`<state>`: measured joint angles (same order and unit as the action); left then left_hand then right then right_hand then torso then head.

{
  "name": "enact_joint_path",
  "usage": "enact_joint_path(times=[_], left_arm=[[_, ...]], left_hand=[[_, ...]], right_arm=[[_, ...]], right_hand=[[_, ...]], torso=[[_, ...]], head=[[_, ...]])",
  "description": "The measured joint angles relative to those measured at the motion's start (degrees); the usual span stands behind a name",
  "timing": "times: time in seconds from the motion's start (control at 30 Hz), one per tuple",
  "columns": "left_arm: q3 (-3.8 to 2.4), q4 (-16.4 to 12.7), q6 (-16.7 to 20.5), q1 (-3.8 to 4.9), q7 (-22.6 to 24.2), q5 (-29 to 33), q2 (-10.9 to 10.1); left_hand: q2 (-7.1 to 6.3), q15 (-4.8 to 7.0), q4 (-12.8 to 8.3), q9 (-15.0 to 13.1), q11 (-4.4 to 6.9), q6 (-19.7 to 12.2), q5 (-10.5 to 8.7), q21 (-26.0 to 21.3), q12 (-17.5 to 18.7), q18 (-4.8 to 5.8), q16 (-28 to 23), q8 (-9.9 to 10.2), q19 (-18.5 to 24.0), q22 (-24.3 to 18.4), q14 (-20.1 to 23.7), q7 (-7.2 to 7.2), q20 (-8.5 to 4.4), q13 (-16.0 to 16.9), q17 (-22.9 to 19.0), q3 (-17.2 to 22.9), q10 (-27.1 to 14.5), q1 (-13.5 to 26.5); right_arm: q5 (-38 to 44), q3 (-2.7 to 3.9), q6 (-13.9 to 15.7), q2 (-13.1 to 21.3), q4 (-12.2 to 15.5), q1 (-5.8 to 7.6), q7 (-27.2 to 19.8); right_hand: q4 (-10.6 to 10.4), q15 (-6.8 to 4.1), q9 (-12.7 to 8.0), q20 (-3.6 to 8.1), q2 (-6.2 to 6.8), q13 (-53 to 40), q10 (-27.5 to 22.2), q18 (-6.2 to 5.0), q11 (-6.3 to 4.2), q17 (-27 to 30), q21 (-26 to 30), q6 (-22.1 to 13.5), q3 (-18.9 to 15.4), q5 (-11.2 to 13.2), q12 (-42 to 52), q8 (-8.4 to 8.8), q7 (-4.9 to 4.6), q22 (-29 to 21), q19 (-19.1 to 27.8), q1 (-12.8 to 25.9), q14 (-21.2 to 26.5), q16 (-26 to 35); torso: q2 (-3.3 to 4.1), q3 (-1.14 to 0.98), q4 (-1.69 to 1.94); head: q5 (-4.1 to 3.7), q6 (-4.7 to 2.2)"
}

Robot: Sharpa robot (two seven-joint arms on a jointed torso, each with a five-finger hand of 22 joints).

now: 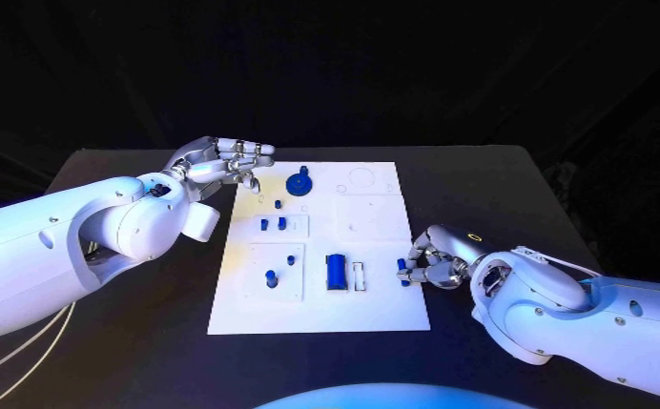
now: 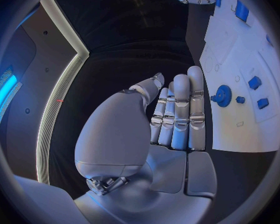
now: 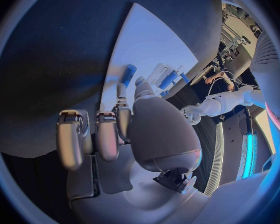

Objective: Assemble the parts on the task board

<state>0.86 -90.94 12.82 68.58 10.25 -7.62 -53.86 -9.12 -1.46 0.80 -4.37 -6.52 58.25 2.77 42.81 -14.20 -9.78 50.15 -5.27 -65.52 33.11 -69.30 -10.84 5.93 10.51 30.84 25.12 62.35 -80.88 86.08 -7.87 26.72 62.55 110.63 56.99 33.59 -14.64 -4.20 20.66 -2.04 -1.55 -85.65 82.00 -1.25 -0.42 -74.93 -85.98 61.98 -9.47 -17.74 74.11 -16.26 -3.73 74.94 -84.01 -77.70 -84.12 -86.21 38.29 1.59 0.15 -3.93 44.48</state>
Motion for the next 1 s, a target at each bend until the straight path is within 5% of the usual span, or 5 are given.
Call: enact_joint_path(times=[0.37, 0.6, 1.0], left_arm=[[0.0, 0.0, -0.2, -0.01, -0.1, 0.0, 0.0], [0.0, 0.0, -0.4, -0.01, -0.1, 0.0, 0.0], [0.01, -0.2, -0.7, -0.01, -0.2, 0.0, -0.3]], left_hand=[[0.0, 0.0, 0.0, 0.0, 0.0, 0.0, 0.0, 0.0, 0.0, 0.0, 0.2, 0.0, 0.0, 0.0, 0.0, 0.0, 0.0, 0.0, 0.0, 0.0, 0.0, 0.0], [0.0, 0.0, 0.0, 0.0, 0.0, 0.0, 0.0, 0.0, 0.0, 0.01, 0.2, 0.0, 0.0, 0.0, 0.0, 0.0, 0.0, 0.0, 0.0, 0.0, 0.0, 0.0], [0.0, 0.0, 0.0, 0.0, 0.0, 0.0, 0.0, 0.0, 0.0, 0.0, 0.2, 0.0, 0.0, 0.0, 0.0, 0.0, 0.0, 0.0, 0.0, 0.0, 0.0, 0.0]], right_arm=[[0.9, 0.15, -0.4, -2.4, -2.2, -0.68, 0.9], [4.5, 0.51, -1.5, -4.0, -2.8, -1.3, 1.8], [10.8, 0.69, -3.4, -5.2, -2.8, -1.66, 3.7]], right_hand=[[-0.2, 0.0, 0.2, 0.0, 0.25, 0.3, 0.0, 0.0, -0.03, 0.0, 0.0, 0.3, -0.2, 0.0, 0.0, -0.12, 0.27, 0.0, 0.0, 0.2, 0.0, 0.0], [0.8, 0.0, 0.8, 0.0, 2.53, 1.3, -0.2, -0.01, -0.24, 0.0, 0.0, 0.9, 0.2, 4.0, -0.4, -0.23, 0.5, 0.0, 0.0, -2.1, 0.0, 0.0], [2.5, 0.0, 1.9, 0.0, 3.43, 1.6, -0.4, 0.0, -0.38, 0.0, 0.0, 1.4, 1.3, 4.3, -0.9, -0.37, 0.31, 0.0, 0.0, -4.4, 0.0, 0.0]], torso=[[-0.1, 0.03, 0.04], [-0.13, 0.04, 0.04], [-0.09, 0.07, 0.02]], head=[[-0.13, -0.09], [0.08, -0.05], [0.21, -0.12]])
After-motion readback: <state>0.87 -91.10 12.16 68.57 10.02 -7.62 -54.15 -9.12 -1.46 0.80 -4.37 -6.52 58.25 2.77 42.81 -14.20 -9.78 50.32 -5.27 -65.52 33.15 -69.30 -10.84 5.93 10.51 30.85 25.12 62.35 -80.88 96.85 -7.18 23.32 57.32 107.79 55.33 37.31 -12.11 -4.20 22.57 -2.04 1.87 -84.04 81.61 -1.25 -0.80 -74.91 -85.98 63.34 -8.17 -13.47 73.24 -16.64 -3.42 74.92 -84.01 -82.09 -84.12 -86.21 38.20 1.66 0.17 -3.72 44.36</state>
